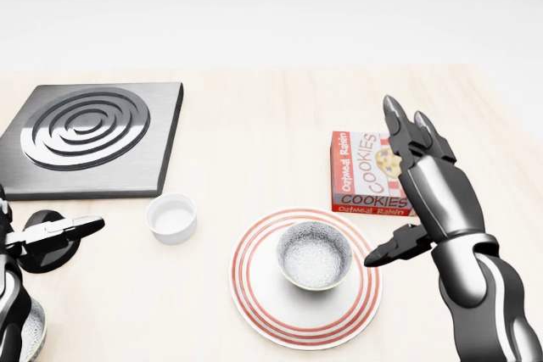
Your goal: Pick the akita bowl next to the plate and place it on the plate.
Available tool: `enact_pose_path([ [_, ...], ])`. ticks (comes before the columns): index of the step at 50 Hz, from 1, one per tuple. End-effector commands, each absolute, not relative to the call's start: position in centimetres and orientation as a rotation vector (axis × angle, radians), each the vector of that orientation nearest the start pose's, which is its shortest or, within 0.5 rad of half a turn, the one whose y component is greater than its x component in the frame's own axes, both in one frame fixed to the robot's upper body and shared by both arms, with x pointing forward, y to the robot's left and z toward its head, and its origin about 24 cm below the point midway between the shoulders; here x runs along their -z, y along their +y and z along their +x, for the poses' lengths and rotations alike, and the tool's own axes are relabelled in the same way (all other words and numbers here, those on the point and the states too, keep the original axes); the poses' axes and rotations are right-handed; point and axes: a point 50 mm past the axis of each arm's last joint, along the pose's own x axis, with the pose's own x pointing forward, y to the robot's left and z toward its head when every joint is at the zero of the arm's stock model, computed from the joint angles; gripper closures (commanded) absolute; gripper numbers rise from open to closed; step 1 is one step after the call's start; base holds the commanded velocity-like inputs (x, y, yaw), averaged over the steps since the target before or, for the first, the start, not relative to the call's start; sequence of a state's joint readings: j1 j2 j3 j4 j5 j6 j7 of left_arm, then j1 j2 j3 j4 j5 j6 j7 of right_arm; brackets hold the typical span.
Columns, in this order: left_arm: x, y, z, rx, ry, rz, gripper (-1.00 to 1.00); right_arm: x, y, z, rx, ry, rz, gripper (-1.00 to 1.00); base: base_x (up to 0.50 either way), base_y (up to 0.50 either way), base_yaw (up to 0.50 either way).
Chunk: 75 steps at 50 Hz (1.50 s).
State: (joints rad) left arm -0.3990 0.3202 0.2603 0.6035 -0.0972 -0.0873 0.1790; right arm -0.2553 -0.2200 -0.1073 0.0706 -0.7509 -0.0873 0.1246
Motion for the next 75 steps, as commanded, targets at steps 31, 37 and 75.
enact_pose_path([
  [31,-5.0,28.1,31.1,-0.457,0.066,0.102,-1.0,-10.6,-18.9,30.1,-0.003,-0.198,-0.93,-1.0,0.0,0.0,0.0],
  [37,-5.3,28.0,31.1,-0.457,0.05,0.104,-1.0,-10.5,-19.0,30.1,-0.001,-0.194,-0.93,-1.0,0.0,0.0,0.0],
  [75,-6.2,28.0,31.0,-0.46,0.005,0.107,-1.0,-14.0,-18.8,30.1,0.066,-0.337,-0.899,-1.0,0.0,0.0,0.0],
])
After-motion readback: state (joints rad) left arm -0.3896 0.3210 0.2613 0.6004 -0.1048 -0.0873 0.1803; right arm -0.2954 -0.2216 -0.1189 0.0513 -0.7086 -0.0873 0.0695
